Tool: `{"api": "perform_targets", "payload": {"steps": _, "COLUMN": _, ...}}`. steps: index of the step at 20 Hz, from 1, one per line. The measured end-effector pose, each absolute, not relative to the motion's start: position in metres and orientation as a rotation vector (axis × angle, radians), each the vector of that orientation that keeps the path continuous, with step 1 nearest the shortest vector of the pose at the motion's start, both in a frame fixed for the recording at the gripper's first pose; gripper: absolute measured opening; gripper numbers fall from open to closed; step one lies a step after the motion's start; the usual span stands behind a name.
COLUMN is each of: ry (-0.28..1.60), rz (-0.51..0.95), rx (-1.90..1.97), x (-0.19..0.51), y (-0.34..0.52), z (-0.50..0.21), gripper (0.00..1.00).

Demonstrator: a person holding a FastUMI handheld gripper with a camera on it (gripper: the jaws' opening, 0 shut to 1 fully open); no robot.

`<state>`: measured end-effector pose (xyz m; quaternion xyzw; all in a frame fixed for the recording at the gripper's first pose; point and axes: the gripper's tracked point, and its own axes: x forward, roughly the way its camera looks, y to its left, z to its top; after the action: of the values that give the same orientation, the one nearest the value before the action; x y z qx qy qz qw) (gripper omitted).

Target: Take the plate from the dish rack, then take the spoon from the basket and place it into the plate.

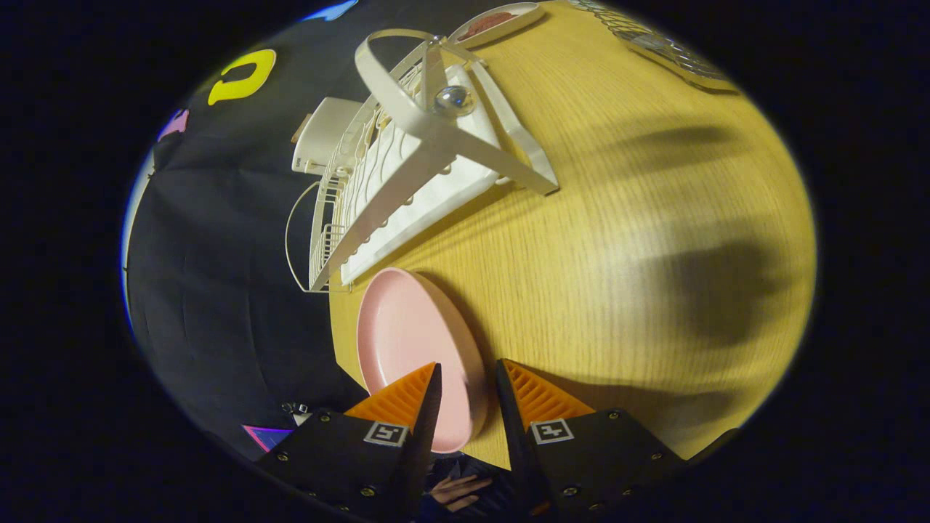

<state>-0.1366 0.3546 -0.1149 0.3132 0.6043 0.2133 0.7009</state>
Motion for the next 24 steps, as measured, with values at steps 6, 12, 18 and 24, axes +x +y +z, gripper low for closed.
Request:
{"api": "perform_targets", "payload": {"steps": 6, "ry": 1.314, "rz": 0.473, "rx": 0.728, "x": -0.138, "y": 0.336, "z": -0.109, "gripper": 0.47}}
{"api": "perform_targets", "payload": {"steps": 12, "ry": 1.093, "rz": 0.446, "rx": 0.681, "x": -0.108, "y": 0.315, "z": -0.068, "gripper": 0.53}}
{"api": "perform_targets", "payload": {"steps": 18, "ry": 0.727, "rz": 0.22, "rx": 0.511, "x": -0.062, "y": 0.233, "z": -0.009, "gripper": 0.53}}
{"api": "perform_targets", "payload": {"steps": 24, "ry": 0.53, "rz": 0.012, "rx": 0.428, "x": -0.046, "y": 0.135, "z": 0.018, "gripper": 0.53}}
